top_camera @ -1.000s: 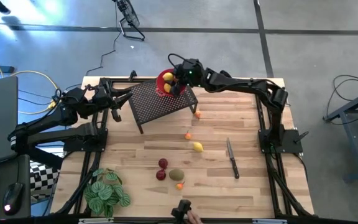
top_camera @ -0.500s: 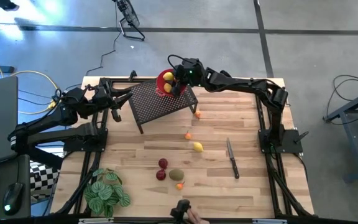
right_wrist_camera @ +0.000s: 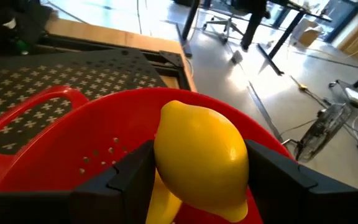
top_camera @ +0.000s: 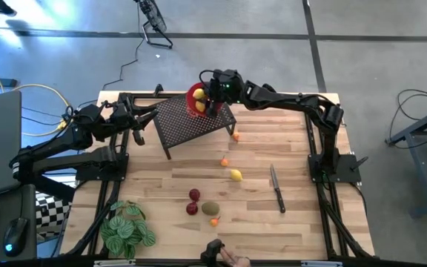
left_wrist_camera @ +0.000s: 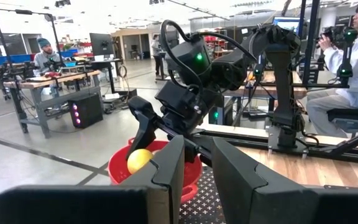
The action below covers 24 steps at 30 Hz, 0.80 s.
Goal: Pick & Place Fruit
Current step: Put the top lemon into the red strainer bowl on the shelf, then put the top pear into the red strainer bowl on the shelf
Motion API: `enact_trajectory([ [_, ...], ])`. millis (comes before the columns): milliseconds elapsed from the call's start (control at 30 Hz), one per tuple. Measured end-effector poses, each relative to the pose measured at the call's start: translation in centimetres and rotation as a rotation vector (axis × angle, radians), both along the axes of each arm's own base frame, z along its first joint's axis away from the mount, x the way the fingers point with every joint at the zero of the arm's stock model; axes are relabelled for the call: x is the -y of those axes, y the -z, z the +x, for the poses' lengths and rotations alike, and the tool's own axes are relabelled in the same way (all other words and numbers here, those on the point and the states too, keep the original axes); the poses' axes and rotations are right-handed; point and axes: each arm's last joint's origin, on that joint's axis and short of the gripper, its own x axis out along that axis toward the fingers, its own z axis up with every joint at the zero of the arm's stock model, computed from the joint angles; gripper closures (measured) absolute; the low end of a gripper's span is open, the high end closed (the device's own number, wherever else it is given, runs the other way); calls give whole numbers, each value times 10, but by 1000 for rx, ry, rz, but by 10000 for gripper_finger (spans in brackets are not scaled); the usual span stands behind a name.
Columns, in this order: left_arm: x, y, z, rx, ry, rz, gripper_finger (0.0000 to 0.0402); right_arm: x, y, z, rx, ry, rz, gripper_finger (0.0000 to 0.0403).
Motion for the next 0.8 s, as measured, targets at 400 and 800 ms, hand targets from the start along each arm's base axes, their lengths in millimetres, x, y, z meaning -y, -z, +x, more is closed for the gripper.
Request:
enact_trajectory([
  [400,0,0,0,0,0,0,325,1,-4,1,31,-3,-23,172],
  [800,0,0,0,0,0,0,325,1,-4,1,23,10,-54,168],
])
